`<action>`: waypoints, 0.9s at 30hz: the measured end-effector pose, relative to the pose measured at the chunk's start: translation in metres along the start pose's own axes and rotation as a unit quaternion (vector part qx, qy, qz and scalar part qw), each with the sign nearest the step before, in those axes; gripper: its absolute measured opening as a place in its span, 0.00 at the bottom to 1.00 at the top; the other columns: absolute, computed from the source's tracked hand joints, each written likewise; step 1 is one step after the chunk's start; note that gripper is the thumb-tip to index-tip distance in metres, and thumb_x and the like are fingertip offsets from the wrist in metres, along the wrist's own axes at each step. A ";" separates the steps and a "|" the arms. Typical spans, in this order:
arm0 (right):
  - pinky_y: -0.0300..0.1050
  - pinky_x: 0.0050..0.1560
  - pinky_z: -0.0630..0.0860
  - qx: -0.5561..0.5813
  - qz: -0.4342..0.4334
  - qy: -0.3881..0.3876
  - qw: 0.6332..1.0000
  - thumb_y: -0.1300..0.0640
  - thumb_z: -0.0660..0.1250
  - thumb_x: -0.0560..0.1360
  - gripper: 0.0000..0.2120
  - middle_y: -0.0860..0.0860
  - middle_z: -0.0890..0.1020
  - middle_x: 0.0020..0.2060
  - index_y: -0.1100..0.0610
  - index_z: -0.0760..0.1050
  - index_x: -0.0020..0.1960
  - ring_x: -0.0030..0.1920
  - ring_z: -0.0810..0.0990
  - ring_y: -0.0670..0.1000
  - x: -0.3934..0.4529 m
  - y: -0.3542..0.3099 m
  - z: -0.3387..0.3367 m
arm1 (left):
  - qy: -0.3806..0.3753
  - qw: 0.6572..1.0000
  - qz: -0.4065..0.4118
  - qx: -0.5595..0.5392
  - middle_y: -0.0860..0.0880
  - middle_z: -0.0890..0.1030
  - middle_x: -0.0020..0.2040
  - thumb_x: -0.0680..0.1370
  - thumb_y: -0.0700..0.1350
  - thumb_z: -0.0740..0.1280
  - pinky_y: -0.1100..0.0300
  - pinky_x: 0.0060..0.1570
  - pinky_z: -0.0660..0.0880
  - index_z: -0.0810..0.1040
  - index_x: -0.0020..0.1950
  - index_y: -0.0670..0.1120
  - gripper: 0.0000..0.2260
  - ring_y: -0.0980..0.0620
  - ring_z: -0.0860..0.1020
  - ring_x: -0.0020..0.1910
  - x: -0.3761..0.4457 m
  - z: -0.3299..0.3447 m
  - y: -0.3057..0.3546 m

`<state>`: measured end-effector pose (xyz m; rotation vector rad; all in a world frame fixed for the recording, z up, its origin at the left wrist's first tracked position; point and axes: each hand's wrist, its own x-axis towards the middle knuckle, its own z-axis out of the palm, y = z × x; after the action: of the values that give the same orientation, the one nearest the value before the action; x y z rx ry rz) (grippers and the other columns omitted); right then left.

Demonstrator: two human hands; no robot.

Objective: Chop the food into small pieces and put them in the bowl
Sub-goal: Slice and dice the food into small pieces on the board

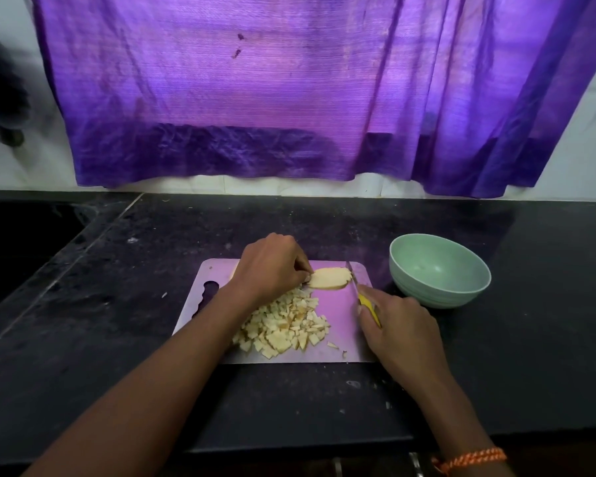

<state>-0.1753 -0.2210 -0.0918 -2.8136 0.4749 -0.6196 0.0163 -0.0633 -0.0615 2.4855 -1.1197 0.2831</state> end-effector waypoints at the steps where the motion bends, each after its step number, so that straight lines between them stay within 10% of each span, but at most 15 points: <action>1: 0.49 0.39 0.75 0.003 0.001 0.000 1.000 0.43 0.58 0.81 0.22 0.50 0.81 0.39 0.40 0.70 0.74 0.41 0.78 0.54 0.000 0.000 0.000 | 0.002 1.000 -0.002 0.001 0.60 0.88 0.46 0.78 0.50 0.77 0.65 0.33 0.69 0.90 0.52 0.57 0.04 0.60 0.81 0.40 0.000 0.001 0.000; 27: 0.51 0.41 0.77 0.023 0.016 0.001 1.000 0.44 0.58 0.81 0.21 0.50 0.81 0.40 0.40 0.71 0.73 0.42 0.79 0.55 -0.001 -0.001 -0.001 | 0.019 0.999 0.025 -0.008 0.60 0.84 0.46 0.77 0.59 0.75 0.60 0.37 0.72 0.86 0.50 0.57 0.08 0.60 0.78 0.46 0.001 0.008 0.003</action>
<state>-0.1768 -0.2199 -0.0909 -2.7575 0.4982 -0.6187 0.0150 -0.0693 -0.0677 2.4299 -1.1663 0.3316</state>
